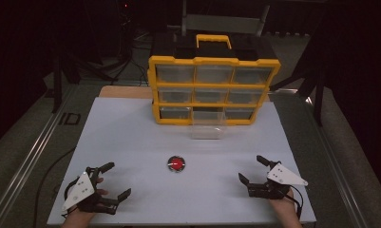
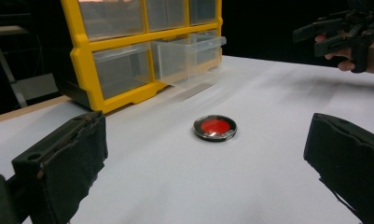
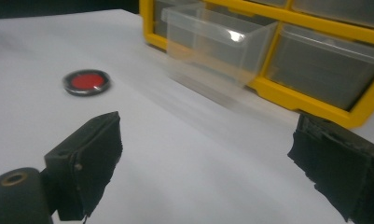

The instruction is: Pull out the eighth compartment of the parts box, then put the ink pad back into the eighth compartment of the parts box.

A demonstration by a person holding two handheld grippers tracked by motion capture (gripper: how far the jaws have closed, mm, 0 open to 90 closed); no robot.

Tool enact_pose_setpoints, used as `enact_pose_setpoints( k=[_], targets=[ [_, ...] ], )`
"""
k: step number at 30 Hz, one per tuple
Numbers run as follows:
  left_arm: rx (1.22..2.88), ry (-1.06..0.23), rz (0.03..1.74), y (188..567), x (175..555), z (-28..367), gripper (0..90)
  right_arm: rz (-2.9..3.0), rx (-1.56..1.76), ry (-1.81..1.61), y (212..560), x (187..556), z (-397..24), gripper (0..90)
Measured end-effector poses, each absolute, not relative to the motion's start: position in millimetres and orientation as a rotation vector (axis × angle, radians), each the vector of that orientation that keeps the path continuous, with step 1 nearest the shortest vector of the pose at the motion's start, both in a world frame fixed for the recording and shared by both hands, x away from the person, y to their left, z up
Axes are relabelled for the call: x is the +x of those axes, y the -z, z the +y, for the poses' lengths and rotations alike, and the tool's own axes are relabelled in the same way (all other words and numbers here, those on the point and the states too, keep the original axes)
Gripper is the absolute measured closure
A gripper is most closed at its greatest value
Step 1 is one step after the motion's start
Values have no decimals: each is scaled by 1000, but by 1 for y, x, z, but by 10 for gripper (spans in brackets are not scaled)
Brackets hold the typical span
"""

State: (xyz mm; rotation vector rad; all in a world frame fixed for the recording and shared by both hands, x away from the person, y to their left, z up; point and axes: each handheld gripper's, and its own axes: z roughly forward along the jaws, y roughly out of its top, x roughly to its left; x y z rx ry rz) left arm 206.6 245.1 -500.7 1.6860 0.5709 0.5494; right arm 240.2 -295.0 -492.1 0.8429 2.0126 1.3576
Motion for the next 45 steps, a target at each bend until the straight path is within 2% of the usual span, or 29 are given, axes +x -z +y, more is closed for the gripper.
enact_pose_setpoints(
  k=[2,12,45],
  targets=[
    [1683,-548,576,501,207,246,4,2010,847,-1381,493,240,-296,130],
    [1687,-553,593,503,206,249,4,1975,872,-1358,496,245,-298,87],
    [1682,-526,623,497,211,249,4,1970,884,-1369,490,240,-291,100]
  ],
)
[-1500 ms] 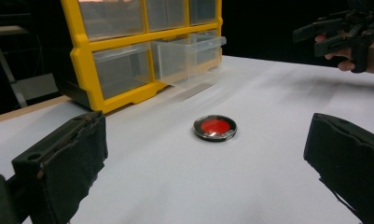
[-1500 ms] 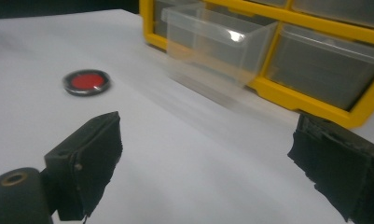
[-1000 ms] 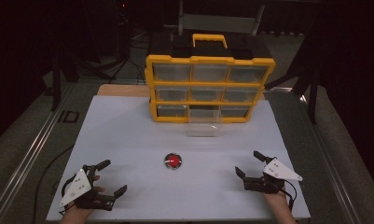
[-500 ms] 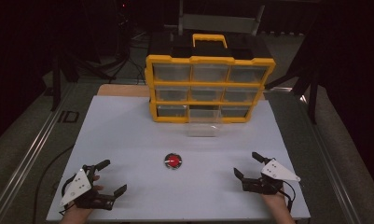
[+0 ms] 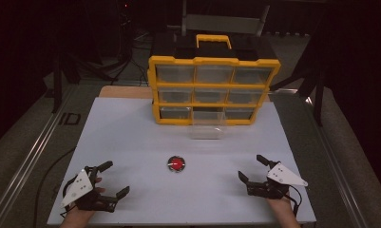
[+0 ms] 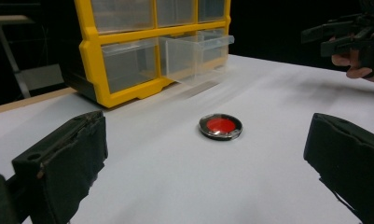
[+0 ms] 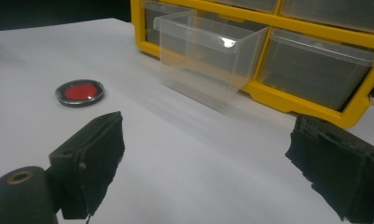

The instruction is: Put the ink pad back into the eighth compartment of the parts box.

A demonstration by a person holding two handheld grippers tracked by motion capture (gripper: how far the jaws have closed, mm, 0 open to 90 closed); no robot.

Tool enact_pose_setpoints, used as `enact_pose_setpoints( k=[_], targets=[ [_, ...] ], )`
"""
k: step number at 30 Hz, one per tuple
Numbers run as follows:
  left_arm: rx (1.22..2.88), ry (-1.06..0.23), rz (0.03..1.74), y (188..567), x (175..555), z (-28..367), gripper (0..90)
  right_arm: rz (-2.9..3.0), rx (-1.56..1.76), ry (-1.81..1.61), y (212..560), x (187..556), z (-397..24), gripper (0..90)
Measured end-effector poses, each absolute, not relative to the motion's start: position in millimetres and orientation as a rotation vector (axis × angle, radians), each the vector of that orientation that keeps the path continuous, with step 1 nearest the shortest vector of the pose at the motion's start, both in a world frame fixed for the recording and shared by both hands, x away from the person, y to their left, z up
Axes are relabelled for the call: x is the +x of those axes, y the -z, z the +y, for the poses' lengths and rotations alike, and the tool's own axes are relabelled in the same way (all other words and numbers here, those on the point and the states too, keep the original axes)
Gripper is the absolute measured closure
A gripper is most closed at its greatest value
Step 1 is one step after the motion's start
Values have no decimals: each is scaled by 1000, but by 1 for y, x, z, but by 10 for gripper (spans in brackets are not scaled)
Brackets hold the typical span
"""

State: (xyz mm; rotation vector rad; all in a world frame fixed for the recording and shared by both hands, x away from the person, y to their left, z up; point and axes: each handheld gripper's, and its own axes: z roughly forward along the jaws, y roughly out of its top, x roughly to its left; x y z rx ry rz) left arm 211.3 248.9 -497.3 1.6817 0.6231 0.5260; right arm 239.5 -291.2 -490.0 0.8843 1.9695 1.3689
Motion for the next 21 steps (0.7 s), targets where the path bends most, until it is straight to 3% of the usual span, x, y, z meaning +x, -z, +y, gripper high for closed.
enact_pose_setpoints(
  k=[21],
  targets=[
    [1706,-476,494,437,241,234,4,1935,879,-1374,480,236,-287,100]
  ],
)
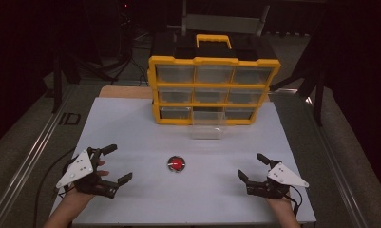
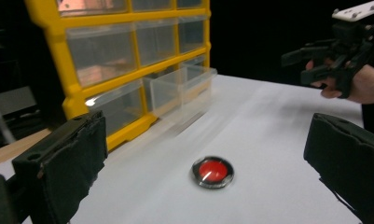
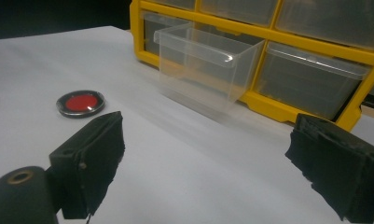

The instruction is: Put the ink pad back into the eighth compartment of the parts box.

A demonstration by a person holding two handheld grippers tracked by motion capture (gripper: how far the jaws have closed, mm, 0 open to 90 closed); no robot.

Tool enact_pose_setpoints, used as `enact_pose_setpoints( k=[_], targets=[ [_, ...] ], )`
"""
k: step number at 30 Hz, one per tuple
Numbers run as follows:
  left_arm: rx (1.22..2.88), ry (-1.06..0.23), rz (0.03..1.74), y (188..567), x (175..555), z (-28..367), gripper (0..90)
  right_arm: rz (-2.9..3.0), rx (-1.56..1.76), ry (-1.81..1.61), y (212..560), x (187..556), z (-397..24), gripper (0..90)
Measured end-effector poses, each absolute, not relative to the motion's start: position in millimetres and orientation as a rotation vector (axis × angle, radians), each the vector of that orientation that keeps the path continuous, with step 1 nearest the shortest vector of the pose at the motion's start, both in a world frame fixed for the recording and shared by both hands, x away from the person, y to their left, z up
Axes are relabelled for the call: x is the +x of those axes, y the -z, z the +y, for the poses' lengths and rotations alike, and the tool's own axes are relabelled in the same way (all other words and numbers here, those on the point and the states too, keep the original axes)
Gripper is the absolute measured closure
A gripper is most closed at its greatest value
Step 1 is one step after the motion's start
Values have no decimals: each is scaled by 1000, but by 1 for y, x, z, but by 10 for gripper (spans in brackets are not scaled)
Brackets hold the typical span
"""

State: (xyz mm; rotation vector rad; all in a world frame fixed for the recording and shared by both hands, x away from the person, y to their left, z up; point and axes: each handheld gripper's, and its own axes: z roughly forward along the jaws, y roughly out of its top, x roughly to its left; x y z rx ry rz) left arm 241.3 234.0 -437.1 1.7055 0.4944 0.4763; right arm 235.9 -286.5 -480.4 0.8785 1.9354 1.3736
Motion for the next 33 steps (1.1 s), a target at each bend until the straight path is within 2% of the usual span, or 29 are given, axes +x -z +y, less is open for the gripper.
enact_pose_setpoints(
  k=[15,20,25,33],
  targets=[
    [1729,-421,367,389,266,196,4,1945,865,-1383,477,234,-282,100],
    [1788,-404,328,379,273,177,3,1940,860,-1397,476,234,-280,100],
    [1822,-435,334,381,280,159,4,1934,858,-1405,474,234,-280,100],
    [1908,-360,273,399,294,134,4,1932,852,-1414,473,234,-281,100]
  ],
)
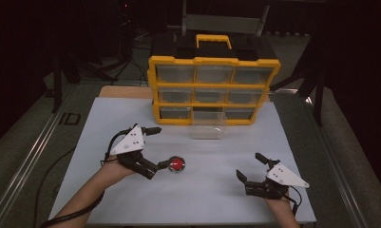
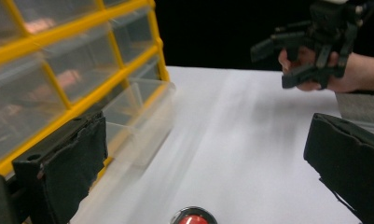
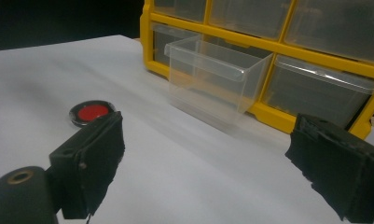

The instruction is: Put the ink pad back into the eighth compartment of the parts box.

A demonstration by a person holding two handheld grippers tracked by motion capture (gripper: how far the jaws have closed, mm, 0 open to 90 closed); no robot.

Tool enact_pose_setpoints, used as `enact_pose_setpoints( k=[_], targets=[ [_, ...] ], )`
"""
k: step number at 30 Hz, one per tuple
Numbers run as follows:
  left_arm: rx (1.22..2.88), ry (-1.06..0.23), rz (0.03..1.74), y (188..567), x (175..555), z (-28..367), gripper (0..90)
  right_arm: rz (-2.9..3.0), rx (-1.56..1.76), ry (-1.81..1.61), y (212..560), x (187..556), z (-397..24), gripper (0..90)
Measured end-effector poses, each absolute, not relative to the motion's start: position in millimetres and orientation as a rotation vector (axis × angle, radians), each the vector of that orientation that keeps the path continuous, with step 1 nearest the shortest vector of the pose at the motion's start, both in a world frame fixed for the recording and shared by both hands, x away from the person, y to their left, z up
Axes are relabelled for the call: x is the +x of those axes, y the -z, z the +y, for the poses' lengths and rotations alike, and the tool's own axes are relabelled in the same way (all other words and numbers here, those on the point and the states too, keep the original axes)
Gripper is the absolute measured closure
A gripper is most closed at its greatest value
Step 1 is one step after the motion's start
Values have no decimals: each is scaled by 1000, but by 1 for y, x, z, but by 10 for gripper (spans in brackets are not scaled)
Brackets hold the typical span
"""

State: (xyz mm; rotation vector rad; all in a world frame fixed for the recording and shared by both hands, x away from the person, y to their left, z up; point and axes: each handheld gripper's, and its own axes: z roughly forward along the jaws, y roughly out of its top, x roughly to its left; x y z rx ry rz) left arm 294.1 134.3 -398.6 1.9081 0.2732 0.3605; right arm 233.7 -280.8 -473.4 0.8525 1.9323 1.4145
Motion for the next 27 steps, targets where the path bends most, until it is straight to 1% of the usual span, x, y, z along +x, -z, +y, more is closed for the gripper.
enact_pose_setpoints(
  k=[5,14,27],
  targets=[
    [1994,-329,252,415,304,121,3,1935,849,-1414,473,234,-281,100],
    [2096,-293,275,449,318,106,4,1947,843,-1412,474,234,-279,101],
    [2207,-243,334,491,331,99,4,1960,833,-1403,476,234,-277,100]
  ],
)
